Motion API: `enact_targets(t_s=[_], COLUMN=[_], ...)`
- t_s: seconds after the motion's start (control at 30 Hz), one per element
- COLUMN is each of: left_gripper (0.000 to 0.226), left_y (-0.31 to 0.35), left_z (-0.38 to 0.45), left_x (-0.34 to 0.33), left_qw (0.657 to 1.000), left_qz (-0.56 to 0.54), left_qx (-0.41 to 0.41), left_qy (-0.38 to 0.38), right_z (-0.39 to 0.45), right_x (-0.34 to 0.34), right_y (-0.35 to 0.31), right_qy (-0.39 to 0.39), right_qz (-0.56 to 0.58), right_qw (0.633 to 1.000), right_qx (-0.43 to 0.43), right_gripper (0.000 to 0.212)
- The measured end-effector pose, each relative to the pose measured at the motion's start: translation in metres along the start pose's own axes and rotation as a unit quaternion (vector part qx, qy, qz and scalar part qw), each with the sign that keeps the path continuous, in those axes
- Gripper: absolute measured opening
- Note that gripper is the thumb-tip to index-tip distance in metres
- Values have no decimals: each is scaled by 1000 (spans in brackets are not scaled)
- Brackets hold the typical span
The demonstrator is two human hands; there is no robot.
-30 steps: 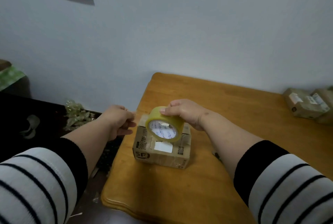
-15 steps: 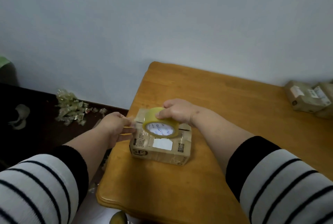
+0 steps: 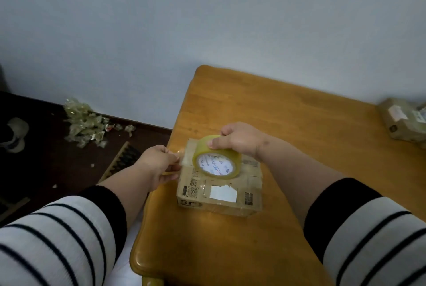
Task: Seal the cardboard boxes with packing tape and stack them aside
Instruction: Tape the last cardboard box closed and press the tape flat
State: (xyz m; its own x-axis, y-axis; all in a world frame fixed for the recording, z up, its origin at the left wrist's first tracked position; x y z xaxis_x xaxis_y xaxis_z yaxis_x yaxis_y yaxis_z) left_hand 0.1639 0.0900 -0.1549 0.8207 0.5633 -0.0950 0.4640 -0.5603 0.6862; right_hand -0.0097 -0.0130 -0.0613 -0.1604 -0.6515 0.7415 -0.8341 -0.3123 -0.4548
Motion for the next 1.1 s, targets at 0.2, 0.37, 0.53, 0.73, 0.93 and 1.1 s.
enact_targets(t_s=[0.2, 0.37, 0.53, 0.73, 0.93, 1.1], left_gripper=[5, 13, 16, 15, 8, 9], left_y=[-9, -17, -22, -30, -40, -35], left_z=[7, 9, 10, 13, 9, 7], left_x=[6, 10, 7, 8, 5, -5], left_qw=[999, 996, 996, 995, 994, 996], left_qz=[-33, -83, -84, -89, -68, 17], left_qx=[23, 33, 27, 41, 89, 65], left_qy=[-15, -29, -7, 4, 13, 64], right_z=[11, 15, 15, 16, 16, 16], right_x=[0, -5, -7, -10, -11, -13], right_y=[0, -5, -8, -6, -3, 2], right_qy=[-2, -16, -28, -34, -42, -30], right_qz=[44, 37, 26, 34, 47, 53], right_qw=[999, 999, 999, 999, 998, 998], right_qx=[6, 16, 21, 23, 26, 6], right_gripper=[40, 39, 39, 38, 36, 60])
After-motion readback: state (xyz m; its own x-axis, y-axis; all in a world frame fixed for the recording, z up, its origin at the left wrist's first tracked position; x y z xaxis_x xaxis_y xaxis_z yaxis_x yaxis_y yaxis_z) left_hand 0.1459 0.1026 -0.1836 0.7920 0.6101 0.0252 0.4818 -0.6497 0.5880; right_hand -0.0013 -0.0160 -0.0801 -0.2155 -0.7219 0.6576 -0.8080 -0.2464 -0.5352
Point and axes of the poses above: each hand's wrist, its own z-axis towards the middle knuckle, its own x-axis out of the back of the hand, y = z × x, the point moved 4 cm from there along z, towards the middle knuckle, and after that the axes turned 14 degrees about -z, right-handed, at the moved point
